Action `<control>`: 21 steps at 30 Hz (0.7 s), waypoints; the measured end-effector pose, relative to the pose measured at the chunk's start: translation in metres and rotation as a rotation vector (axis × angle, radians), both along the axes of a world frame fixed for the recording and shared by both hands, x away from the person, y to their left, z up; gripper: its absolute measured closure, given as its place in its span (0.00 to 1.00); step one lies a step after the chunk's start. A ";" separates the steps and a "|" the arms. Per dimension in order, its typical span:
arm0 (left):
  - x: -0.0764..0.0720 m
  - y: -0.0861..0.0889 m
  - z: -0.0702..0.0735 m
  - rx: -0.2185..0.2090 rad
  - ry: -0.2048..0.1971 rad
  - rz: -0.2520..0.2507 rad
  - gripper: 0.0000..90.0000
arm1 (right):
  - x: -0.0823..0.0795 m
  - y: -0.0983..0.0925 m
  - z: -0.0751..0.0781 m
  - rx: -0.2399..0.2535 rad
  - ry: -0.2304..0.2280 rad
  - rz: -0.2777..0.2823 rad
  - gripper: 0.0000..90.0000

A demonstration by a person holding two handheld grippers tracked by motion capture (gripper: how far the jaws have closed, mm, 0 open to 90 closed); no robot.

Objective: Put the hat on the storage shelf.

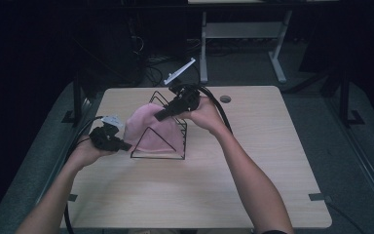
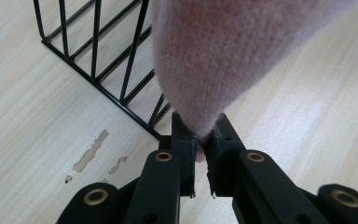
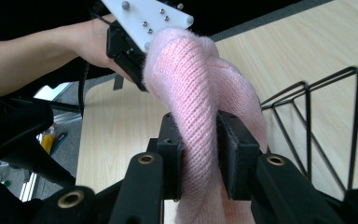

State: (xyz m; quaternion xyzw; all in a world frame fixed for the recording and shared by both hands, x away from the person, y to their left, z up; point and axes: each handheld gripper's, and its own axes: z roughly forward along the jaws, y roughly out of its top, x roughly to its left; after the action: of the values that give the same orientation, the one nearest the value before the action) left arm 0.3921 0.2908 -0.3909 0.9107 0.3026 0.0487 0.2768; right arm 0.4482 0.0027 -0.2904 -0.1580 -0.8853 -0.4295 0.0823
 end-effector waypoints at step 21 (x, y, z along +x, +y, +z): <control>0.007 -0.007 -0.023 0.124 -0.008 -0.021 0.92 | -0.004 0.003 -0.020 -0.018 0.048 0.008 0.65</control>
State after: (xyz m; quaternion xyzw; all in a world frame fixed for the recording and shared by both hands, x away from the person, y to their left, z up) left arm 0.3990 0.2836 -0.4136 0.9290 0.2882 0.0683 0.2217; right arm 0.4438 0.0053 -0.3099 -0.1656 -0.8874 -0.4175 0.1036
